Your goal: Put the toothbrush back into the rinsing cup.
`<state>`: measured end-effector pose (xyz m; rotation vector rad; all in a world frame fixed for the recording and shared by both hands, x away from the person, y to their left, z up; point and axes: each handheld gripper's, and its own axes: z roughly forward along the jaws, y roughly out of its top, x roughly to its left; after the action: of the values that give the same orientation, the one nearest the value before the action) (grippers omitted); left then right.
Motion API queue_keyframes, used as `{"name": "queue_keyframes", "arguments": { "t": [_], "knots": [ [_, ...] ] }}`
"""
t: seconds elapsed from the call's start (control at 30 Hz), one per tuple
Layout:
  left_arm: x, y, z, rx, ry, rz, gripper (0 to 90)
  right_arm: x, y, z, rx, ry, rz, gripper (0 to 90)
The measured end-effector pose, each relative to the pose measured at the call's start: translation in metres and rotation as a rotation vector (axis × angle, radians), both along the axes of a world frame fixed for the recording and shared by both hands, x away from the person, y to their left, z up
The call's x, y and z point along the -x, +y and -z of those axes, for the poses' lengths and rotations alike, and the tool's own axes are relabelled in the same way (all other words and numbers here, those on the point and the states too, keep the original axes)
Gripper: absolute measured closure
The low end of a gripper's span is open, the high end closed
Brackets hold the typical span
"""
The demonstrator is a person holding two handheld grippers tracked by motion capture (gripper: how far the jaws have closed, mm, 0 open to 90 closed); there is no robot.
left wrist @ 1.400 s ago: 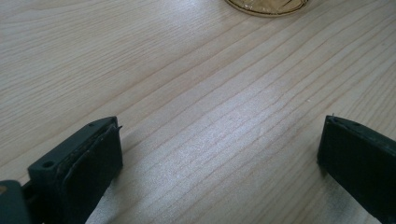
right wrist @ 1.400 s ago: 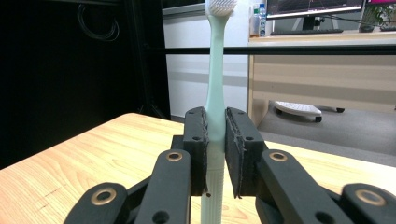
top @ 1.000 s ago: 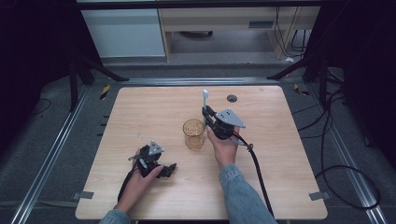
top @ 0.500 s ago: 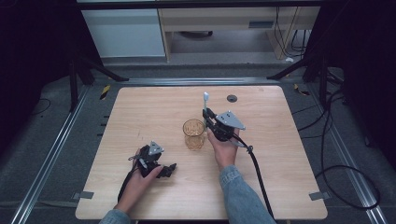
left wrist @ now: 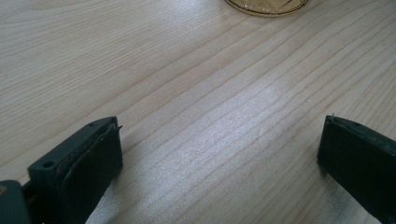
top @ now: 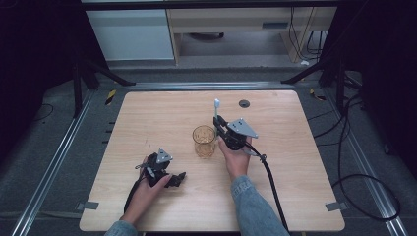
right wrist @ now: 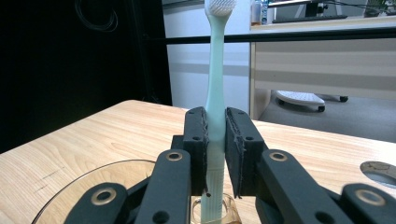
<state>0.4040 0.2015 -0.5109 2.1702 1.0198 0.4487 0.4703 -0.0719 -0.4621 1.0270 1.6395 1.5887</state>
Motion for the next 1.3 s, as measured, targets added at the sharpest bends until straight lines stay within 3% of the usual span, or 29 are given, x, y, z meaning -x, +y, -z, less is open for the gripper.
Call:
{"name": "queue_keyframes", "arguments": {
  "t": [1.3],
  "knots": [
    [0.0, 0.0, 0.0, 0.0, -0.001, 0.0, 0.0, -0.002, 0.001, 0.011, 0.019, 0.019, -0.023, 79.1]
  ]
}}
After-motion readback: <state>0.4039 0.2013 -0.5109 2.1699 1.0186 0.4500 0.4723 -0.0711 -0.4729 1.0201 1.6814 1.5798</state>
